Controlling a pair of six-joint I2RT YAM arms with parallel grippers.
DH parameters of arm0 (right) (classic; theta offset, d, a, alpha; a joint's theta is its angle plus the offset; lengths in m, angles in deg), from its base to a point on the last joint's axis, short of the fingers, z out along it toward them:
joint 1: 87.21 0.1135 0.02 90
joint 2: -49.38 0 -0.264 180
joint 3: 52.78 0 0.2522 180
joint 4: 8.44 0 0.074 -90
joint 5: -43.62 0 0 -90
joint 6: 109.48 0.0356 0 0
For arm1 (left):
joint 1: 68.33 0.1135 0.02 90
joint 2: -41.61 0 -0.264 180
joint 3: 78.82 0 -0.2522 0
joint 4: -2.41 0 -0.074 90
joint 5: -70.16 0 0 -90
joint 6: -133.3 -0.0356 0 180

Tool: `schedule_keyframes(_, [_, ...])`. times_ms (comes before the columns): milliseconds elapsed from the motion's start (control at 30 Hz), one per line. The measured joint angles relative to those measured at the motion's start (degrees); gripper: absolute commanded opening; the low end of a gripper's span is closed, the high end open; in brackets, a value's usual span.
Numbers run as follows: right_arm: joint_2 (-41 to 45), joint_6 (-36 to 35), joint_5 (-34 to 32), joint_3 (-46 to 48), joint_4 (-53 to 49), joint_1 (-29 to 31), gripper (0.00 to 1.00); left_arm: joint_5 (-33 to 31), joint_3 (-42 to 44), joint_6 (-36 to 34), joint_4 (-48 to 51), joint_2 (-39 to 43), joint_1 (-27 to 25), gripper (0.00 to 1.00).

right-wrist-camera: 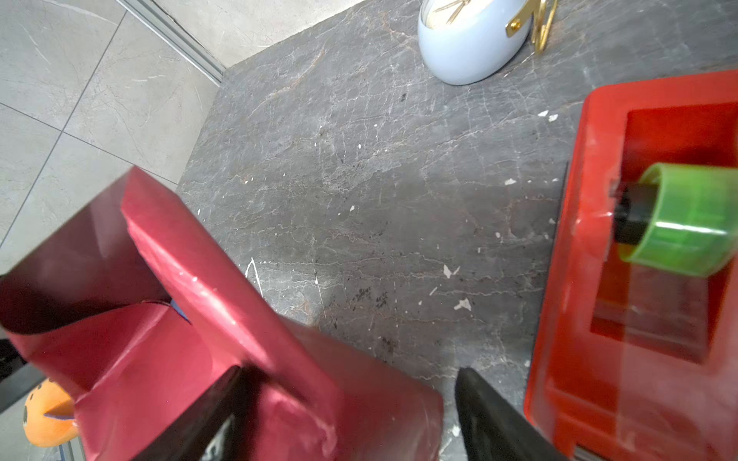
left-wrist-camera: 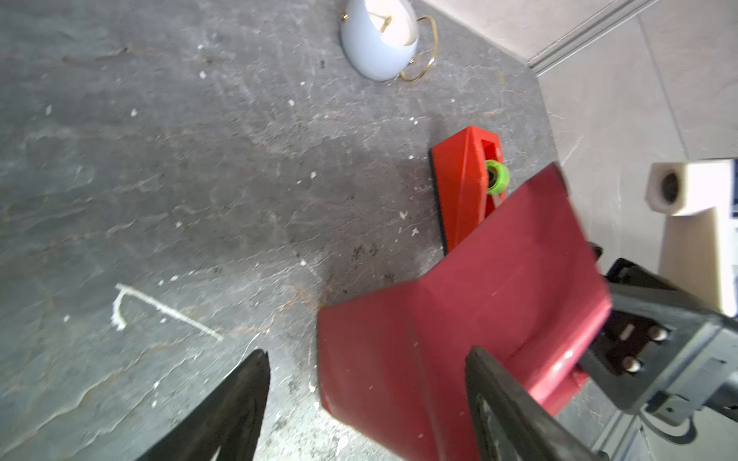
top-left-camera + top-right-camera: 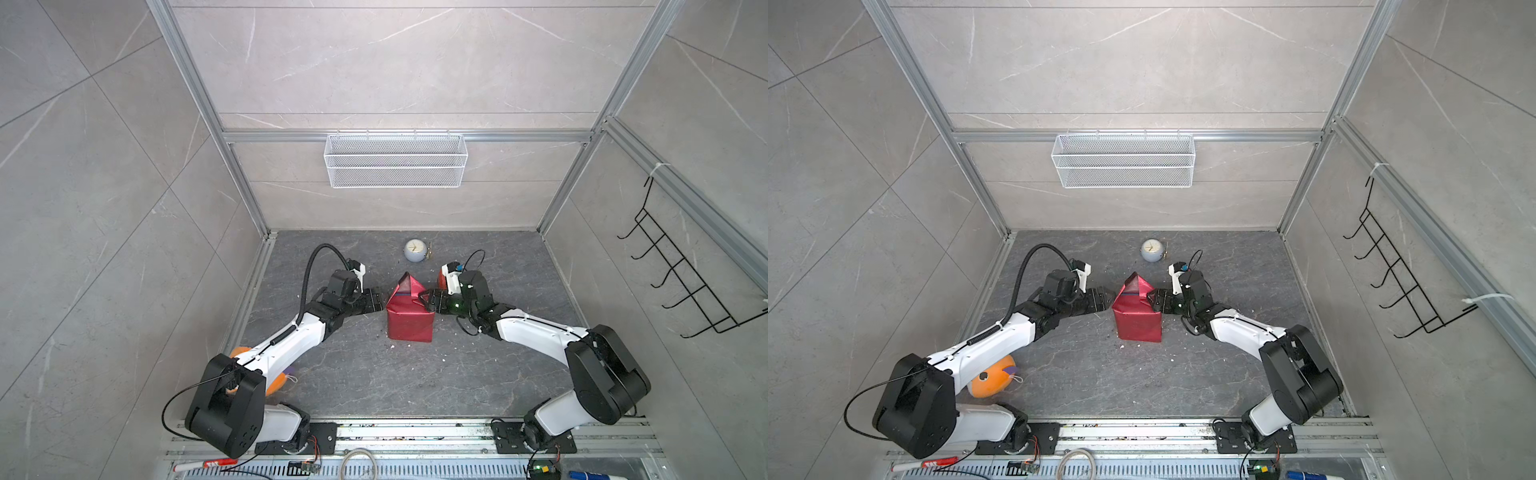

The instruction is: Wrap the gift box in paper

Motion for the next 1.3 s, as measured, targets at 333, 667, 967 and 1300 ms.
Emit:
schedule_keyframes(333, [0.0,0.0,0.0,0.0,0.0,0.0,0.83,-2.3,0.8,1.2,1.1,0.5,-1.4,0.75])
schedule_keyframes(667, [0.0,0.0,0.0,0.0,-0.1,0.1,0.83,-2.1,0.9,1.2,0.1,0.7,-4.5,0.74])
schedule_keyframes(967, [0.6,0.0,0.0,0.5,-0.1,0.3,0.84,-1.0,-1.5,0.7,-0.1,-3.4,-4.9,0.73])
schedule_keyframes(1300, [1.2,-1.1,0.0,0.9,-0.2,0.3,0.84,-0.8,-4.3,-1.1,-1.4,-7.6,-4.9,0.74])
